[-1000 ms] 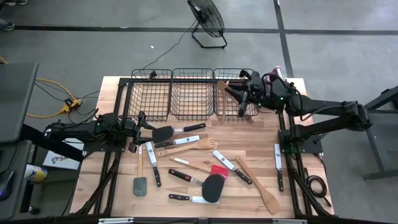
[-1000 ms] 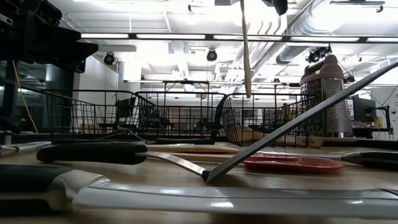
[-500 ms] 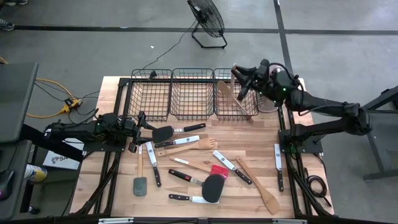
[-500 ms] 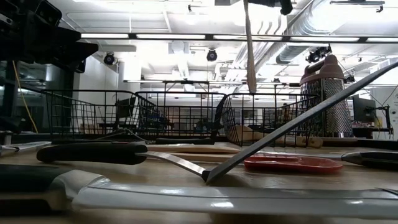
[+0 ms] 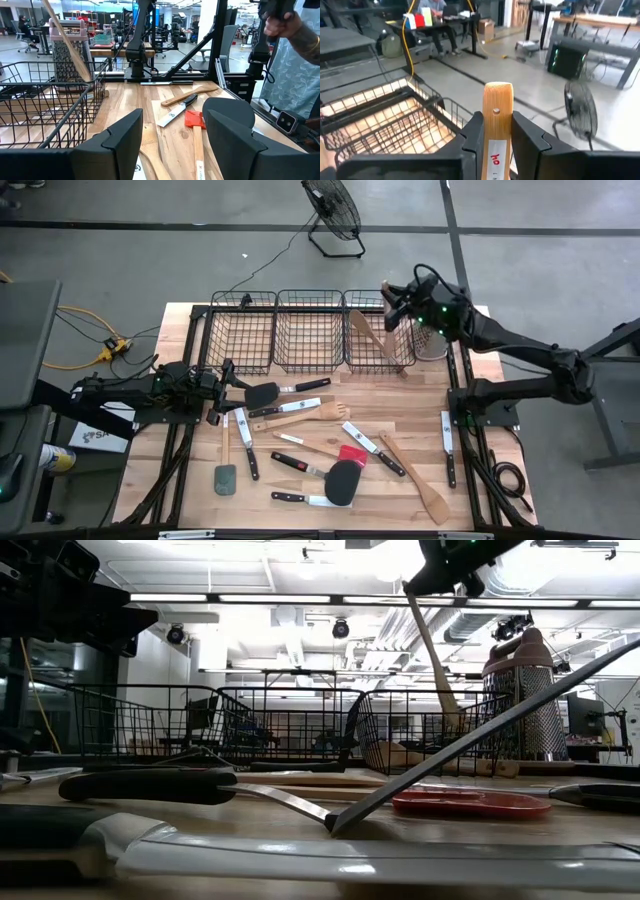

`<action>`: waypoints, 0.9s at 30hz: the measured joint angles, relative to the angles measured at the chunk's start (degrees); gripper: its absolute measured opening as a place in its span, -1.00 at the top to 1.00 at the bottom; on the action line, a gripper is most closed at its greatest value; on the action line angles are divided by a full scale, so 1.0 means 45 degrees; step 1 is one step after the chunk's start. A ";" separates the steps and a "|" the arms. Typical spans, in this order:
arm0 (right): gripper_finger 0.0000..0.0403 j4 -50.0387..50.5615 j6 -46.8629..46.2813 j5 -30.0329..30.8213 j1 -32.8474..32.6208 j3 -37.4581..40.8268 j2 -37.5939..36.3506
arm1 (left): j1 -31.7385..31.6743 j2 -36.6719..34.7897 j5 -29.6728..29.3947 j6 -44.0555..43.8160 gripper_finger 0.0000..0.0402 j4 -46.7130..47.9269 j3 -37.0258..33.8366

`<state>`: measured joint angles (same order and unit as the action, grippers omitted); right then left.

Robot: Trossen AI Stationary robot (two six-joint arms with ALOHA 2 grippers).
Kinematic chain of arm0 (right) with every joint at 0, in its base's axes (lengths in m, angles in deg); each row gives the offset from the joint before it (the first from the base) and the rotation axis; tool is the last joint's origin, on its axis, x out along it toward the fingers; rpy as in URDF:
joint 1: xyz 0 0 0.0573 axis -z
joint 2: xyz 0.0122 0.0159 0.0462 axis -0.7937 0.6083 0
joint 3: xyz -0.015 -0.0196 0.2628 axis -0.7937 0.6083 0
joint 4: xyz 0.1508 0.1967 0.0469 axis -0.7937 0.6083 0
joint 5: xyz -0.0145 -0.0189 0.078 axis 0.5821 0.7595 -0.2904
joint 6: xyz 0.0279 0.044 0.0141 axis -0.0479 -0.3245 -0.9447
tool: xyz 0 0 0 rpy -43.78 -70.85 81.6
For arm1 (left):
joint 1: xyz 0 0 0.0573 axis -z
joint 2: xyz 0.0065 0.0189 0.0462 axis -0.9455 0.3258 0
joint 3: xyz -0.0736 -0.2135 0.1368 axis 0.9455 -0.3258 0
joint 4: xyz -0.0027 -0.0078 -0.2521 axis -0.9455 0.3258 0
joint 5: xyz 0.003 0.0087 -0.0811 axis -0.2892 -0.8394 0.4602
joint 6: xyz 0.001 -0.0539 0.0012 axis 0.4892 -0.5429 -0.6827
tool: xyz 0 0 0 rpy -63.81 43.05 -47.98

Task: Pick & Place Kitchen Items
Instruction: Put the brown serving spoon into the right black wire basket

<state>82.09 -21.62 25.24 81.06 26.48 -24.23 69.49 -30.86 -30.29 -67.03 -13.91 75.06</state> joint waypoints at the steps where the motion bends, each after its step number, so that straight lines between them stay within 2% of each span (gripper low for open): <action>1: 0.69 0.0197 -0.0132 -0.0126 0.0128 0.0000 0.0004 | 0.0000 -0.0002 0.0000 0.0000 -0.05 0.0000 0.0000; 10: 0.69 0.0922 -0.0384 -0.1213 0.0834 -0.0005 0.1243 | 0.0002 0.0001 0.0000 0.0000 -0.06 0.0000 0.0000; 27: 0.61 0.0745 -0.0137 -0.1790 0.1629 -0.0005 0.3567 | 0.0000 0.0000 -0.0005 0.0000 -0.05 0.0000 0.0000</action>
<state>85.45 -22.24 17.19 88.39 26.45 -8.18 69.49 -30.86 -30.31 -67.03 -13.91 75.06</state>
